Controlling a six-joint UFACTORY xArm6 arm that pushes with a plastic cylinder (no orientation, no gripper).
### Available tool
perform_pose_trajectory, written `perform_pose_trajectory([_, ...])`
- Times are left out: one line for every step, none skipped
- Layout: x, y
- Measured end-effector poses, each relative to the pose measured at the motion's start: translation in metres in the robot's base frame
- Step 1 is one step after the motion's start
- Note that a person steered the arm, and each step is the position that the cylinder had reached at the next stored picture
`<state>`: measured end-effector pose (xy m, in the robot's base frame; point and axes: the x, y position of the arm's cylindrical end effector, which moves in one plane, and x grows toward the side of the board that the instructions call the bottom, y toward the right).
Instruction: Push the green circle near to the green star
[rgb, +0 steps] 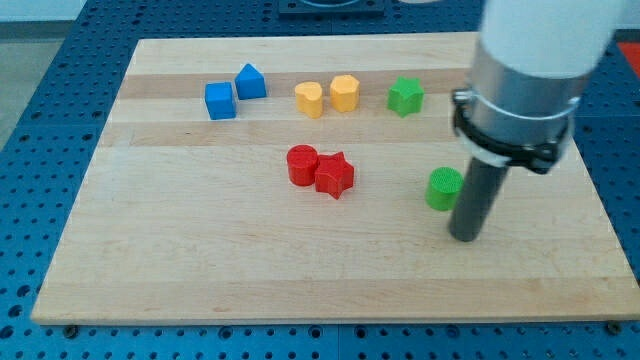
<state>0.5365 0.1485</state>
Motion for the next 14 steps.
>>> perform_pose_trajectory([0.0,0.002])
perform_pose_trajectory([0.0,-0.013])
perform_pose_trajectory([0.0,-0.019])
perform_pose_trajectory([-0.001,-0.019])
perform_pose_trajectory([-0.042,-0.019])
perform_pose_trajectory([-0.066,-0.019])
perform_pose_trajectory([-0.082,-0.025])
perform_pose_trajectory([-0.088,-0.049])
perform_pose_trajectory([-0.085,-0.078])
perform_pose_trajectory([-0.085,-0.092])
perform_pose_trajectory([-0.085,-0.091])
perform_pose_trajectory([-0.085,-0.061])
perform_pose_trajectory([-0.085,-0.052])
perform_pose_trajectory([-0.085,-0.052])
